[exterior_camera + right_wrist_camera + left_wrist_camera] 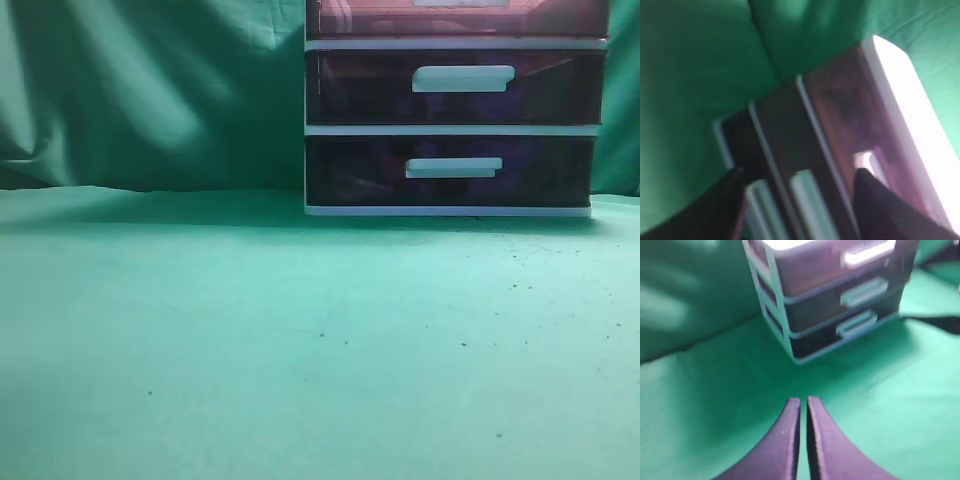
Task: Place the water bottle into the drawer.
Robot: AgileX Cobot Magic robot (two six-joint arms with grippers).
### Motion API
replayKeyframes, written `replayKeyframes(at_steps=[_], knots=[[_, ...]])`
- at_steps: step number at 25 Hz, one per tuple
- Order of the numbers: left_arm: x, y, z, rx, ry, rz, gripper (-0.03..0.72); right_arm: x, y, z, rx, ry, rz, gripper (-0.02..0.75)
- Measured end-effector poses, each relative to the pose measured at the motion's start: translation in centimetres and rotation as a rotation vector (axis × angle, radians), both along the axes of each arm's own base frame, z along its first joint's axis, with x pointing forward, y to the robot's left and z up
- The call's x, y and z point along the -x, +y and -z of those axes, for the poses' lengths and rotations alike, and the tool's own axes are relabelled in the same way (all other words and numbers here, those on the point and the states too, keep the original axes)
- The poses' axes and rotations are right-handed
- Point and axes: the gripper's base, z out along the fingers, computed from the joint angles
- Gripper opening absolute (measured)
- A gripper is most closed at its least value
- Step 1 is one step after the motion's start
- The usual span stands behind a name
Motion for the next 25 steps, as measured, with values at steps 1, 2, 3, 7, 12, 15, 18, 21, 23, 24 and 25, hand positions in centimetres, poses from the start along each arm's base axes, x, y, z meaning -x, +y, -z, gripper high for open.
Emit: replayKeyframes(at_steps=[1,2,3,7,12,15,18,21,23,24,25], knots=[[1.0,0.9,-0.7,0.029,-0.027,0.001,0.0,1.1,0.2,-0.6,-0.035,0.033,0.007,0.349],[1.8,1.7,-1.3,0.051,-0.05,-0.001,0.0,2.2,0.1,-1.1,-0.081,0.081,0.031,0.28],[2.9,2.8,-2.0,0.08,-0.081,-0.002,0.0,3.3,0.1,-1.5,-0.132,0.135,0.057,0.185],[7.3,6.6,-2.1,0.116,-0.183,0.032,0.0,7.1,-1.0,-3.1,-0.352,0.353,0.187,0.0],[10.9,8.5,1.8,0.131,-0.155,0.146,0.0,11.5,-2.9,-4.8,-0.548,0.569,0.248,0.0],[12.6,8.9,4.5,0.158,-0.127,0.237,0.0,13.8,-4.0,-5.5,-0.624,0.613,0.22,0.0],[13.8,9.0,7.3,0.169,-0.132,0.326,0.0,15.9,-5.2,-5.3,-0.684,0.609,0.19,0.0],[14.5,9.0,9.7,0.21,-0.132,0.37,0.0,17.8,-6.2,-4.2,-0.726,0.618,0.162,0.0],[14.8,9.0,11.1,0.234,-0.121,0.383,0.0,18.9,-6.7,-3.1,-0.724,0.632,0.123,0.0],[14.8,8.9,11.9,0.241,-0.111,0.387,0.0,19.5,-6.8,-2.6,-0.719,0.634,0.092,0.0],[14.8,8.9,12.6,0.245,-0.101,0.39,0.0,19.9,-6.8,-2.0,-0.713,0.641,0.063,0.0]])
